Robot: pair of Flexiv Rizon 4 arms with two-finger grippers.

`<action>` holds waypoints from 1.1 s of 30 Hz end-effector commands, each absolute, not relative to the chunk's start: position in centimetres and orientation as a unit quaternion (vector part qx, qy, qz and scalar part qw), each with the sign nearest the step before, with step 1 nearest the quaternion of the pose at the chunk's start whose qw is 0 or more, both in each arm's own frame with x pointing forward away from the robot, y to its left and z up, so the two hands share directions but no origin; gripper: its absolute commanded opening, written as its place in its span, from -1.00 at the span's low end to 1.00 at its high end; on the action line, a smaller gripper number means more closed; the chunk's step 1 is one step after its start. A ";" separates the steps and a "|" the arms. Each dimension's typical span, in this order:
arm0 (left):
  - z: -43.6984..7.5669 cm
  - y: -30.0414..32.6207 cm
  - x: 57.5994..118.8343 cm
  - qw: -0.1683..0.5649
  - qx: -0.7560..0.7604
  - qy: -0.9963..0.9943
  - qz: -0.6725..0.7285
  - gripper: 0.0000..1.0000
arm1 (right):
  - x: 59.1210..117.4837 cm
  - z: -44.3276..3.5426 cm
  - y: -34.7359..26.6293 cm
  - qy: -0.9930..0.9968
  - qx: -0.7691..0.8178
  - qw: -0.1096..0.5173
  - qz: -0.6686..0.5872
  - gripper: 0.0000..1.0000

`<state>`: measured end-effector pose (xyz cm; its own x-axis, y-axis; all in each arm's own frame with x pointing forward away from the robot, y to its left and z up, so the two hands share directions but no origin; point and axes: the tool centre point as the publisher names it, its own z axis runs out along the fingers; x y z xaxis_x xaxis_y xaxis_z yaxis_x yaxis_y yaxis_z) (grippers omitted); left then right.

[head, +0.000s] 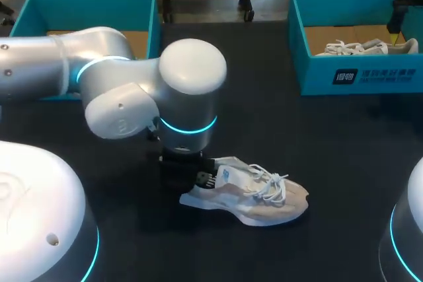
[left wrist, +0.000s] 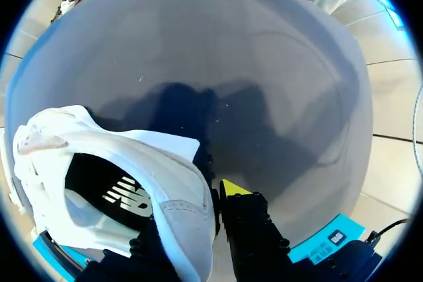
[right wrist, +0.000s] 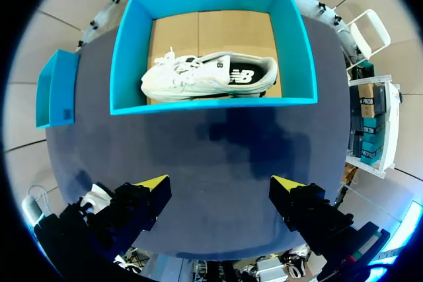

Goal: Take the shoe out of the shoebox, open the shoe tongue, remove and reinsert the insole, then place the shoe into the shoebox

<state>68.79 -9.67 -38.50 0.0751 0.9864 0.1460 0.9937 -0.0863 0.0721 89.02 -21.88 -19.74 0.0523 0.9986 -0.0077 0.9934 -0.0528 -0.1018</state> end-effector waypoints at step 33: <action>-33.6 -8.9 68.4 -0.029 -0.723 -0.690 0.014 1.00 | 89.0 -19.8 -21.9 -0.687 -0.725 0.034 0.038 1.00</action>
<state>69.03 -11.37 -36.72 0.0429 0.9990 0.0125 0.9989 -0.0431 0.0168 89.03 -21.87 -19.75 0.0522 0.9986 -0.0077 0.9934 -0.0527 -0.1018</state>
